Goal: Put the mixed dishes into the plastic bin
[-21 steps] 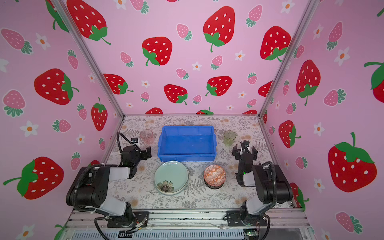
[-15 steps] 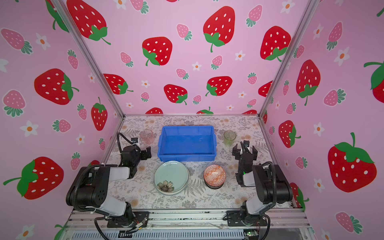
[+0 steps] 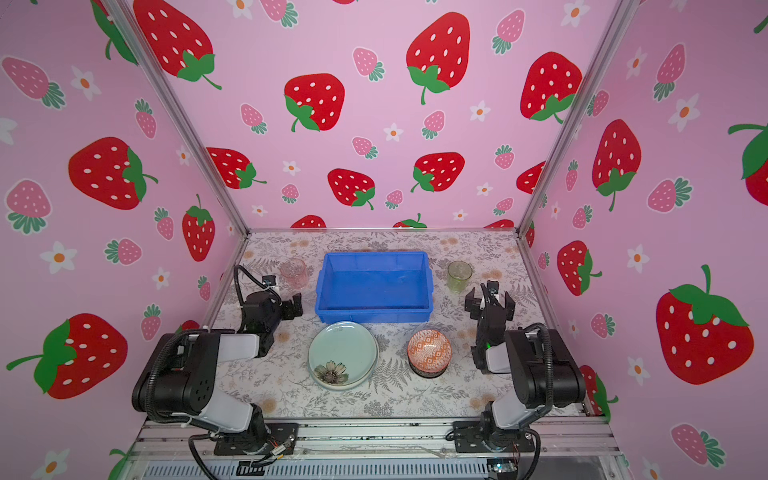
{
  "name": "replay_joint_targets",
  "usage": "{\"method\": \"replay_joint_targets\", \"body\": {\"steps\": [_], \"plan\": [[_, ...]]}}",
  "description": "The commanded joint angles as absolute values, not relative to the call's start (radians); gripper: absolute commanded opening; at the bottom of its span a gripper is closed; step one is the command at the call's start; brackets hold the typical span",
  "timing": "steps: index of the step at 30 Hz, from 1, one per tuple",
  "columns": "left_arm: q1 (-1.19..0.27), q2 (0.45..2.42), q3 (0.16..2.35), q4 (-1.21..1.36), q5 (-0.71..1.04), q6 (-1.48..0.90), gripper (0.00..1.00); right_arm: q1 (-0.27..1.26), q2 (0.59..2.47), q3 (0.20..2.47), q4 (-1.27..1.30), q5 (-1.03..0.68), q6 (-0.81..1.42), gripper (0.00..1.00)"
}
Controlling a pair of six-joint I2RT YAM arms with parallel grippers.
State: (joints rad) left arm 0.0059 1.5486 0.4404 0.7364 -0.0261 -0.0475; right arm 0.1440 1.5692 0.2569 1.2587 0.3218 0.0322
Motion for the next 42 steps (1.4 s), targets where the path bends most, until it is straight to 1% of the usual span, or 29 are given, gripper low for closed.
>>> {"method": "replay_joint_targets", "body": {"steps": [1,27,30,35,37,39,41,42], "plan": [[0.002,1.550,0.460,0.755,-0.034,-0.026,0.99,0.150,1.572,0.252,1.290,0.336,0.041,0.99],[0.004,1.549,0.459,0.758,-0.031,-0.029,0.99,0.149,1.570,0.250,1.291,0.336,0.041,0.99],[-0.018,1.548,0.451,0.769,-0.081,-0.019,0.99,0.150,1.569,0.250,1.291,0.337,0.042,0.99],[-0.002,1.548,0.456,0.765,-0.051,-0.029,0.99,0.150,1.569,0.249,1.292,0.337,0.043,0.99],[-0.023,1.506,0.472,0.701,-0.040,0.007,0.99,0.152,1.562,0.243,1.307,0.366,0.052,0.99],[-0.064,1.455,0.547,0.510,-0.101,0.040,0.99,0.149,1.526,0.252,1.244,0.371,0.068,0.99],[-0.095,1.432,0.646,0.337,-0.187,0.054,0.99,0.151,1.521,0.247,1.274,0.356,0.047,0.99],[-0.105,1.416,0.692,0.263,-0.198,0.059,0.99,0.155,1.489,0.261,1.215,0.358,0.045,0.99]]}}
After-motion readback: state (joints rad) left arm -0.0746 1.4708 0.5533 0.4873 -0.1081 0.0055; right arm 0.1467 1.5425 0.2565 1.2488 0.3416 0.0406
